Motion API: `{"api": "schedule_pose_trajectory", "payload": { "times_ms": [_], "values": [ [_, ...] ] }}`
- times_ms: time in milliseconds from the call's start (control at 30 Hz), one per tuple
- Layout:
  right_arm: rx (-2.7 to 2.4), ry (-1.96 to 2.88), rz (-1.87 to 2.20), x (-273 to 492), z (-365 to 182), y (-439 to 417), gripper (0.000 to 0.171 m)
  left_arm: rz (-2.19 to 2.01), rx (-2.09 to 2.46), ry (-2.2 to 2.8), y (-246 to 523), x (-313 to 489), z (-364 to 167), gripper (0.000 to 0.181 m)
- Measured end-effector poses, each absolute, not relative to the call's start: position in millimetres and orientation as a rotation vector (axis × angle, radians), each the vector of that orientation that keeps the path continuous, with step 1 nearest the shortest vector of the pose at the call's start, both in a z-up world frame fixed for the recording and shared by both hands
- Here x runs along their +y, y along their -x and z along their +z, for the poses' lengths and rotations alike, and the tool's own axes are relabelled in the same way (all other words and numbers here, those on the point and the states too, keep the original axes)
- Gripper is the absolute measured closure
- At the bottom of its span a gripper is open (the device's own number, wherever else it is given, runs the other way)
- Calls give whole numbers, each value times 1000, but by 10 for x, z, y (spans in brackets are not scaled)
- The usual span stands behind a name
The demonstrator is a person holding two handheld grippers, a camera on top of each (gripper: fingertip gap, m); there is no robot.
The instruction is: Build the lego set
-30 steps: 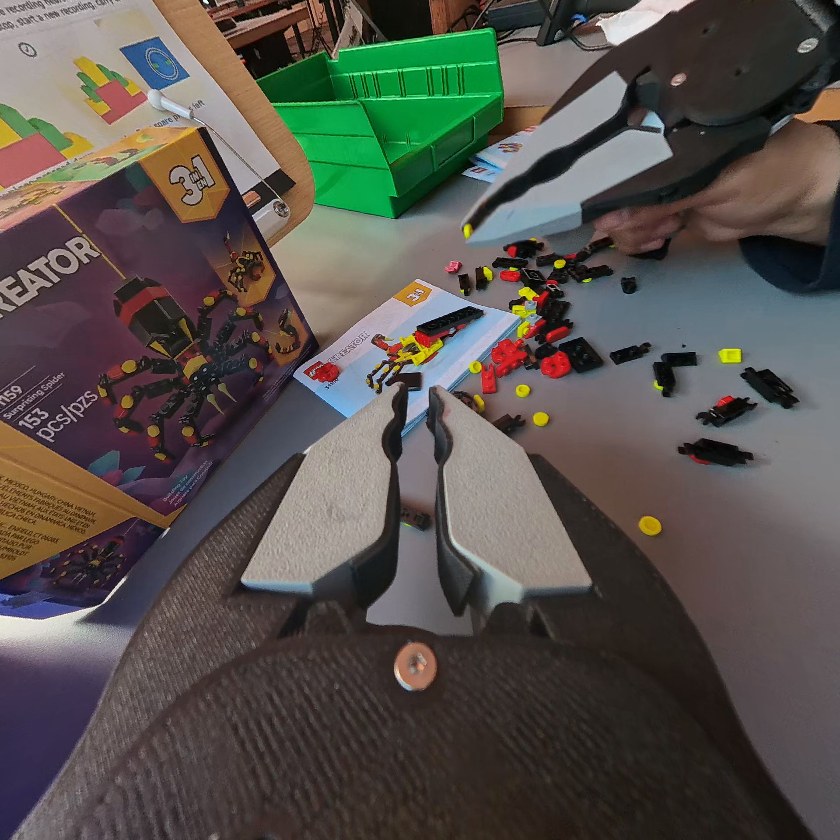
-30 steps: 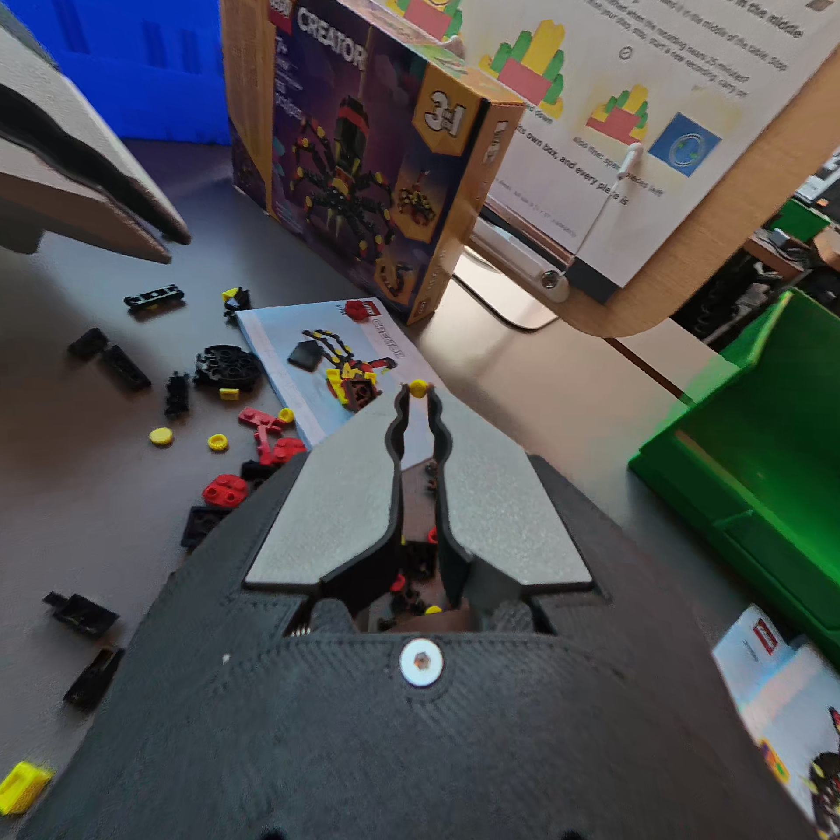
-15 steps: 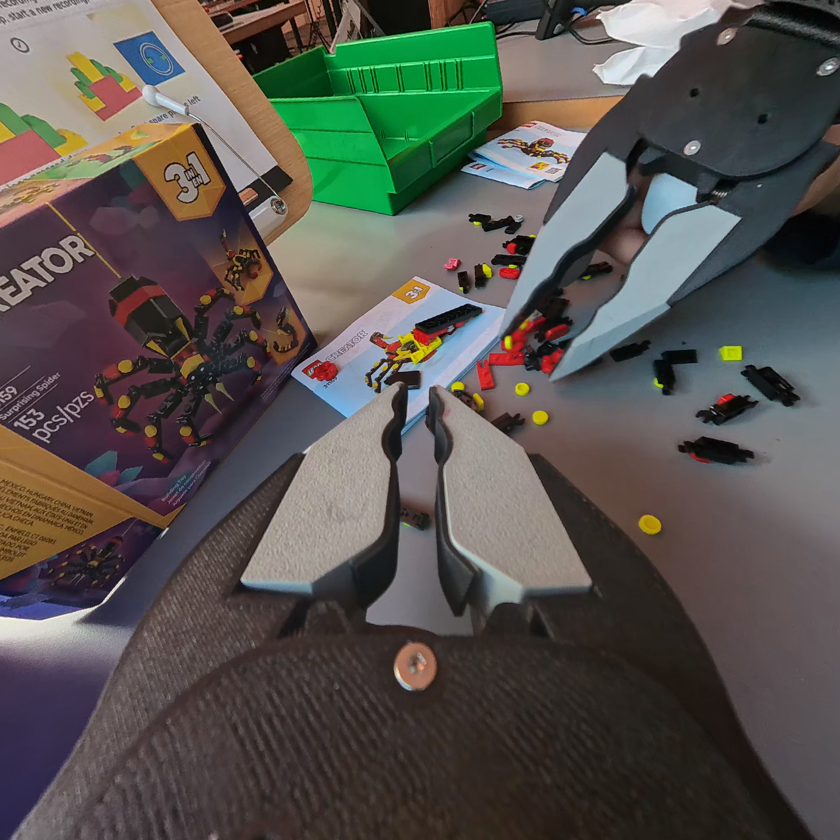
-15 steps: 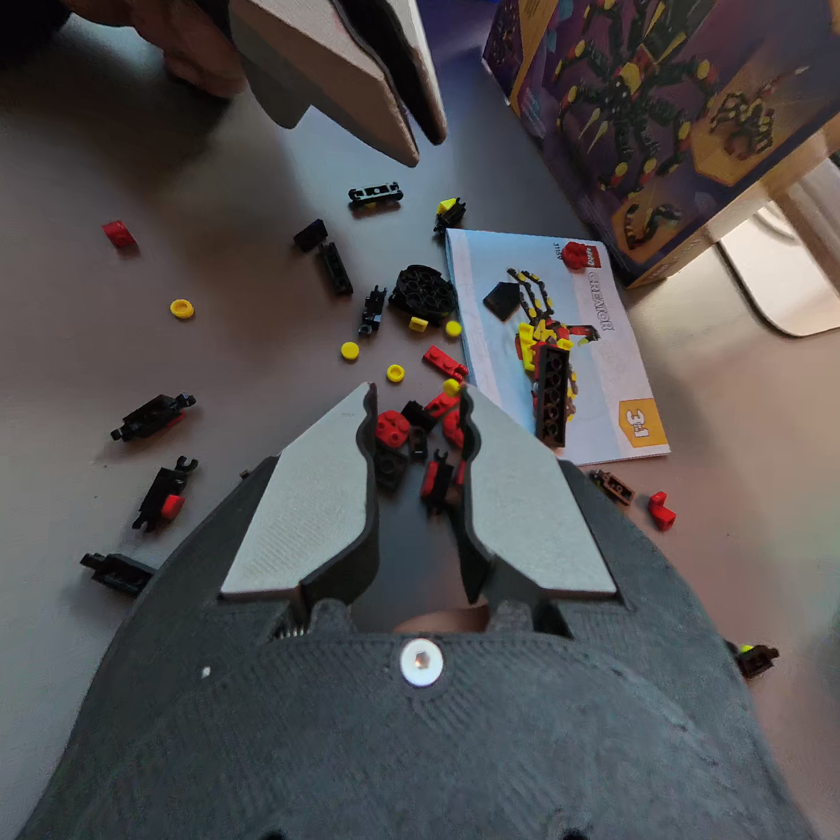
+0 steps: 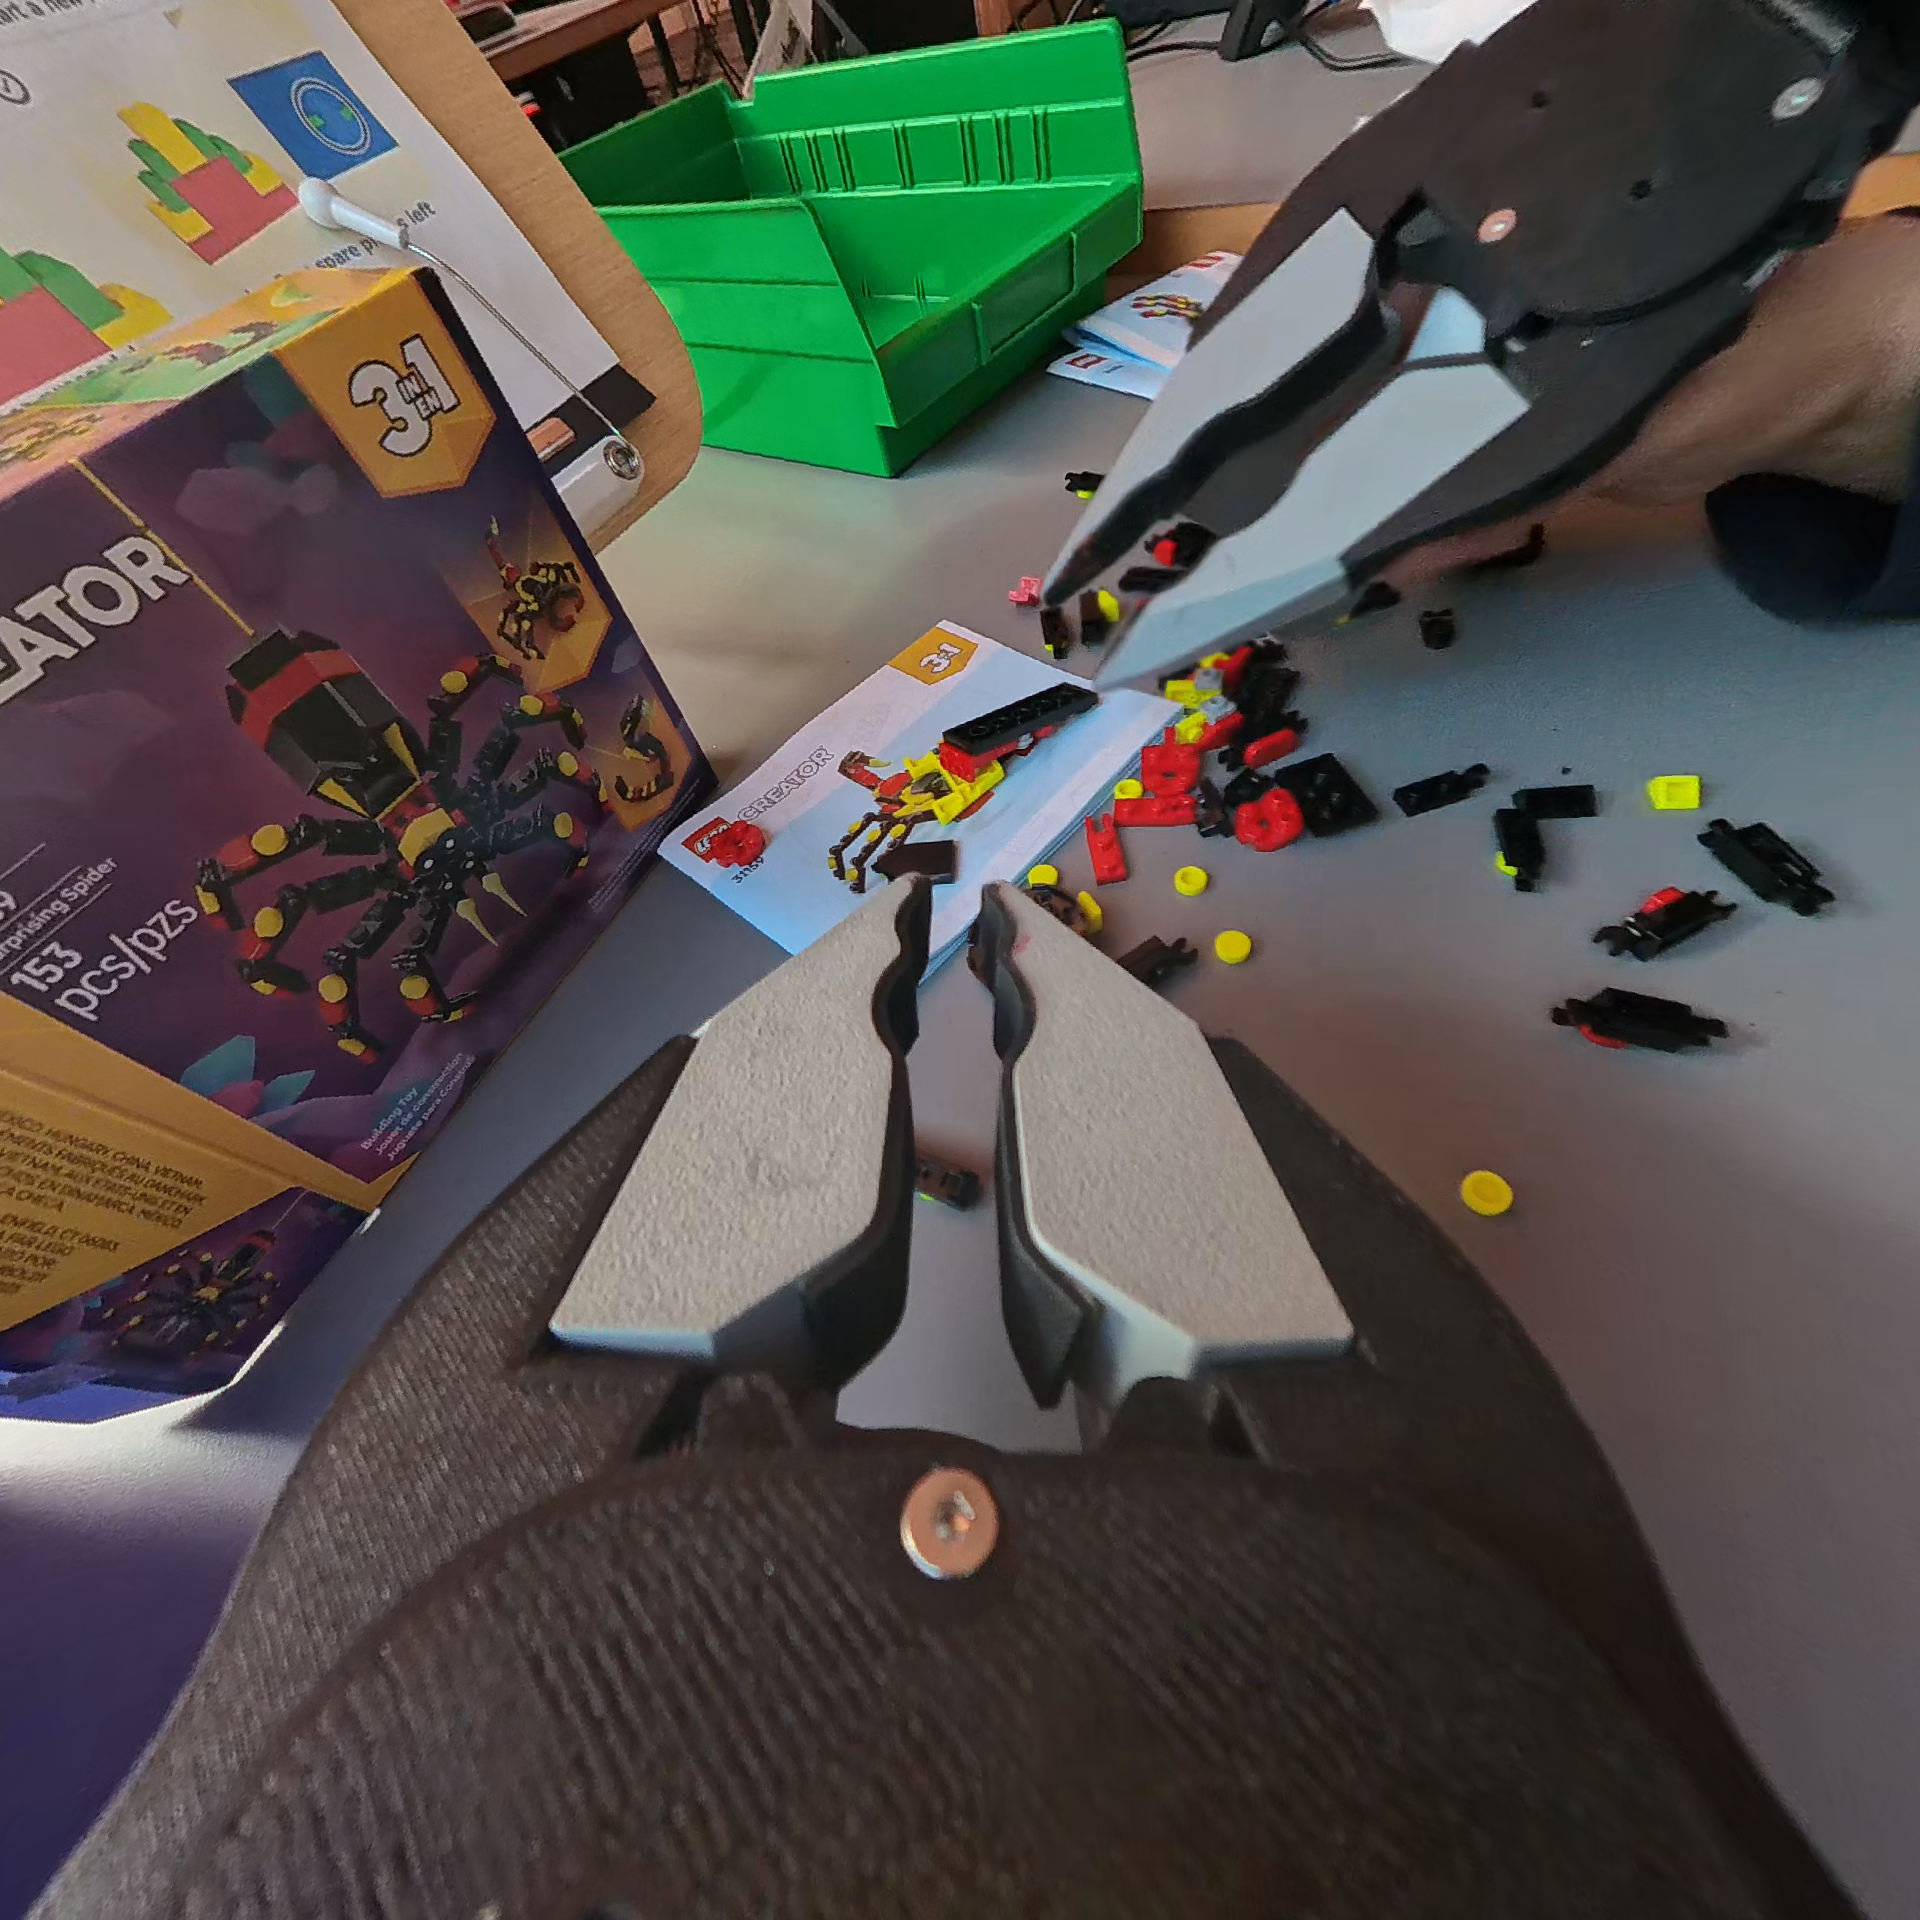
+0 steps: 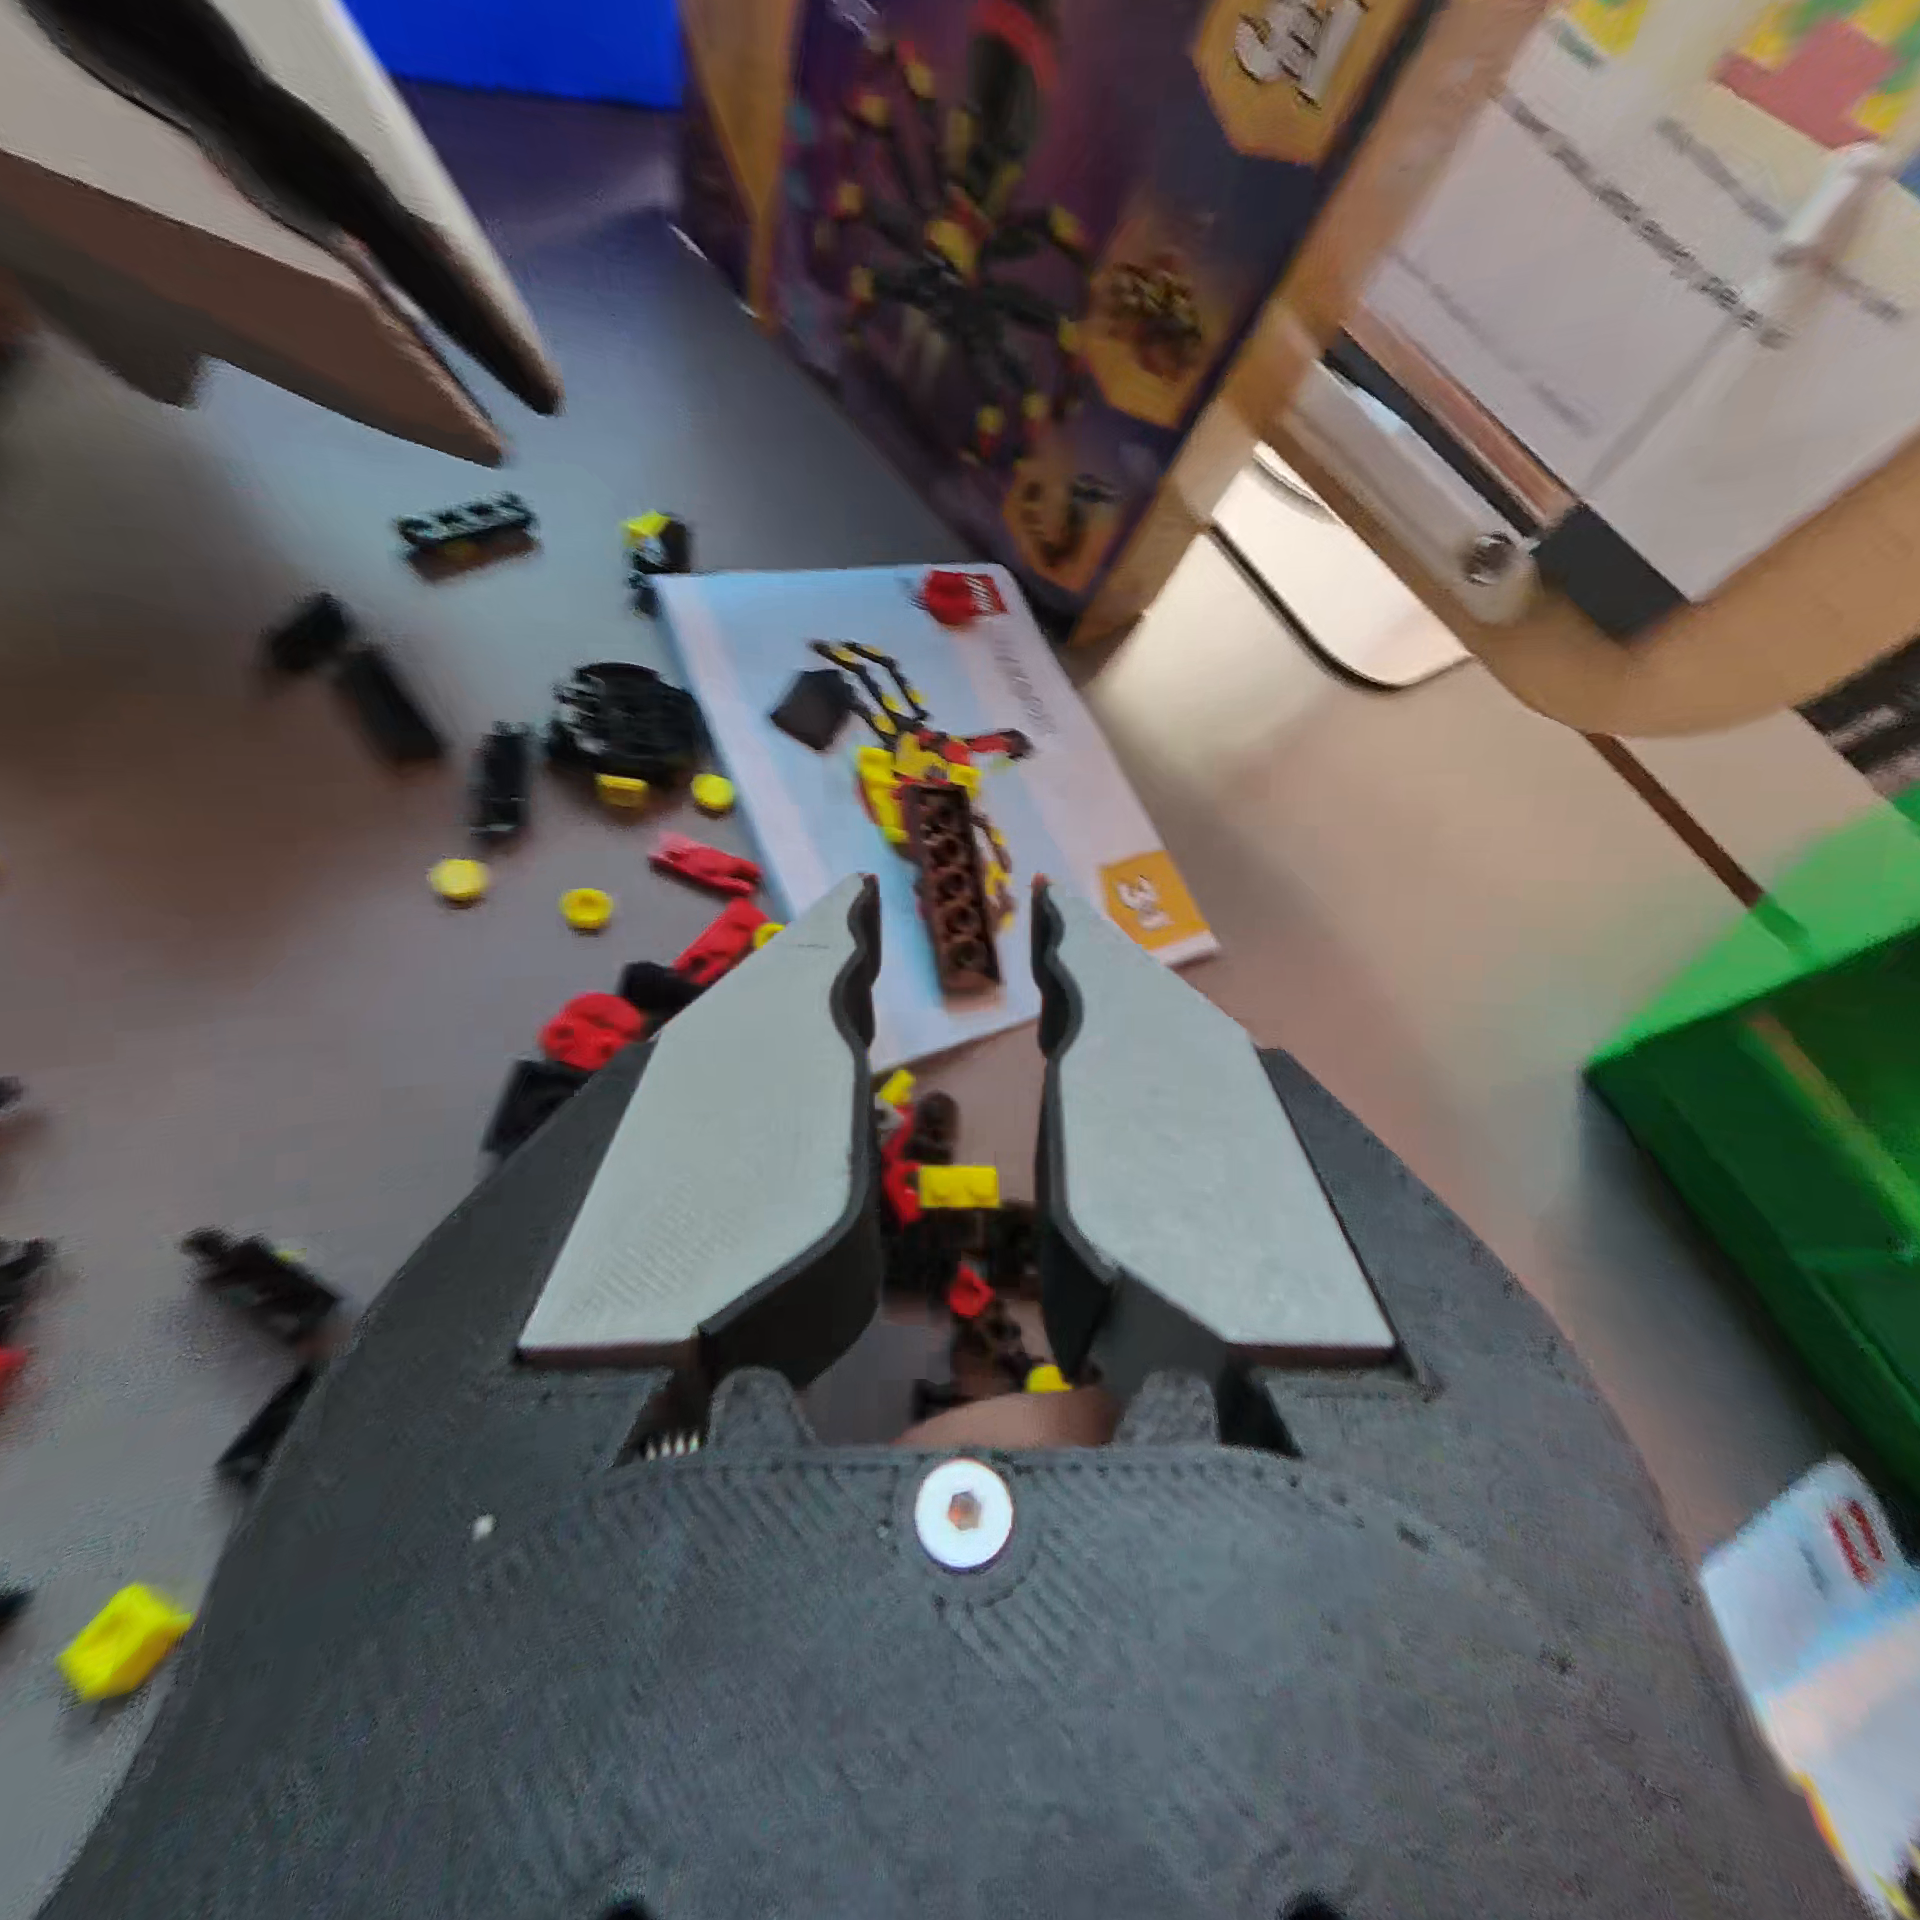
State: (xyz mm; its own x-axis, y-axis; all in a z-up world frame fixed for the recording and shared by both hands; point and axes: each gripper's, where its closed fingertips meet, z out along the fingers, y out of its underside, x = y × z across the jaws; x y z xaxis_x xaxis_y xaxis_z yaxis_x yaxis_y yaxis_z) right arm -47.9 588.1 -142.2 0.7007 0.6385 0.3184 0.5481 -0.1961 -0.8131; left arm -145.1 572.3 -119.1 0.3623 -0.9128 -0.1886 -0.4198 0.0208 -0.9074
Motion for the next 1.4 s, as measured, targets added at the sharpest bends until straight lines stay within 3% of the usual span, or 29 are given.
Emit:
{"api": "schedule_pose_trajectory", "payload": {
  "times_ms": [233, 400, 700, 767, 900, 1000, 1100, 1233, 1400],
  "values": [
    [-997, 1924, -14, 6009, -1595, 482, 151, -570, 1249, 1574, 1439, 5708, -1207, 174],
    [-1021, 1959, -78, 6063, -1676, 436, 171, -562, 1254, 1578, 1433, 5710, -1219, 174],
    [-989, 1896, -65, 6049, -1564, 442, 171, -566, 1256, 1588, 1430, 5715, -1229, 174],
    [-960, 1897, -41, 6058, -1536, 440, 153, -563, 1263, 1589, 1426, 5711, -1237, 174],
    [-928, 1971, 46, 6038, -1584, 427, 142, -556, 1270, 1580, 1421, 5702, -1237, 174],
    [-928, 2046, 53, 6052, -1684, 392, 142, -552, 1274, 1581, 1417, 5699, -1243, 174],
    [-921, 2074, 37, 6069, -1721, 367, 157, -544, 1279, 1579, 1414, 5697, -1249, 174],
    [-930, 2005, -11, 6056, -1642, 389, 158, -541, 1277, 1577, 1415, 5698, -1245, 174],
    [-852, 1924, 565, 5757, -1308, 763, 158, -556, 1265, 1575, 1423, 5701, -1226, 174]
  ]
}}
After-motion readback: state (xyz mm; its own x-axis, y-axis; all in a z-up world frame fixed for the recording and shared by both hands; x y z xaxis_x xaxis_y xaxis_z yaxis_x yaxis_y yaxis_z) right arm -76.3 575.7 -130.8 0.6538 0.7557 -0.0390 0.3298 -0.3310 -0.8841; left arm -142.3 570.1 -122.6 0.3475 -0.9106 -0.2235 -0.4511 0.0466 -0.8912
